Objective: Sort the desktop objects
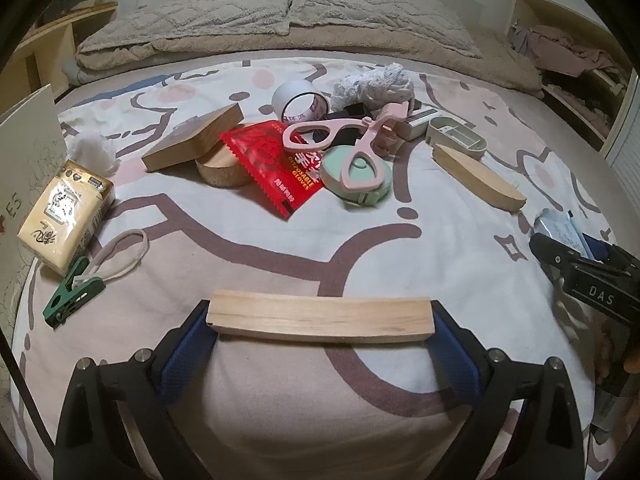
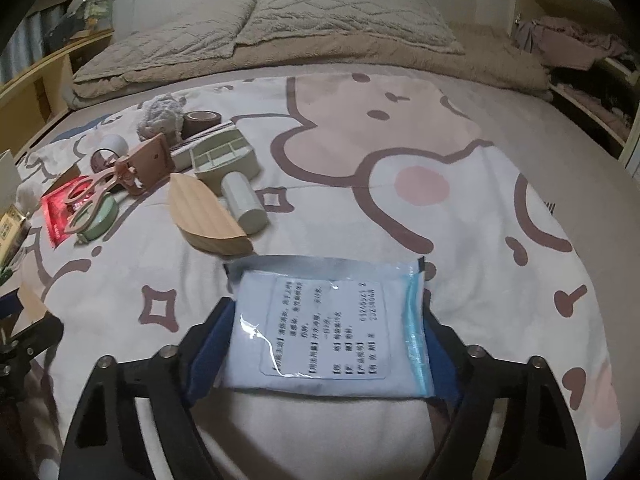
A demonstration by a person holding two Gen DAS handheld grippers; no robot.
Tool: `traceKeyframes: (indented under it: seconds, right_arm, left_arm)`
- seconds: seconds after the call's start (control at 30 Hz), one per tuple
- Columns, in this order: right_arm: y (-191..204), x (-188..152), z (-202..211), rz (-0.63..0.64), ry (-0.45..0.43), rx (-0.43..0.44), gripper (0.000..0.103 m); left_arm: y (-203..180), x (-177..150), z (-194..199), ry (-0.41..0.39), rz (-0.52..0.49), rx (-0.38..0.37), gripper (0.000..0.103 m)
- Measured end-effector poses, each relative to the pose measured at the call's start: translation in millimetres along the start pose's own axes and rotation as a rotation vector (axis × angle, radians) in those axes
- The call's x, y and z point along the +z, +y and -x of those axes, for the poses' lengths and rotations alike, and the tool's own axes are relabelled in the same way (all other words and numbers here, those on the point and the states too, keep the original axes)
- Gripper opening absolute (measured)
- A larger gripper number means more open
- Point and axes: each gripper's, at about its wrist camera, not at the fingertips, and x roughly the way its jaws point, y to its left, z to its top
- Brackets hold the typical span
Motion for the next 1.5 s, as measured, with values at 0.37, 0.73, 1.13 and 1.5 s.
traceKeyframes:
  seconds: [0.37, 0.73, 1.13, 1.5]
  right_arm:
    - [14, -8, 10, 0.051, -0.028, 0.011, 0.080]
    - [16, -6, 19, 0.055, -0.052, 0.024, 0.080]
    - [37, -7, 49, 0.095, -0.048, 0.094, 0.080]
    - [57, 11, 96, 0.158, -0.120, 0.152, 0.081]
  left_arm:
    - [-2, -1, 0, -0.012, -0.012, 0.012, 0.100]
    - [1, 3, 4, -0.006, 0.003, -0.015, 0.099]
    - [7, 11, 29, -0.050, 0.005, -0.009, 0.099]
    - [18, 25, 80, -0.125, 0.035, -0.014, 0.100]
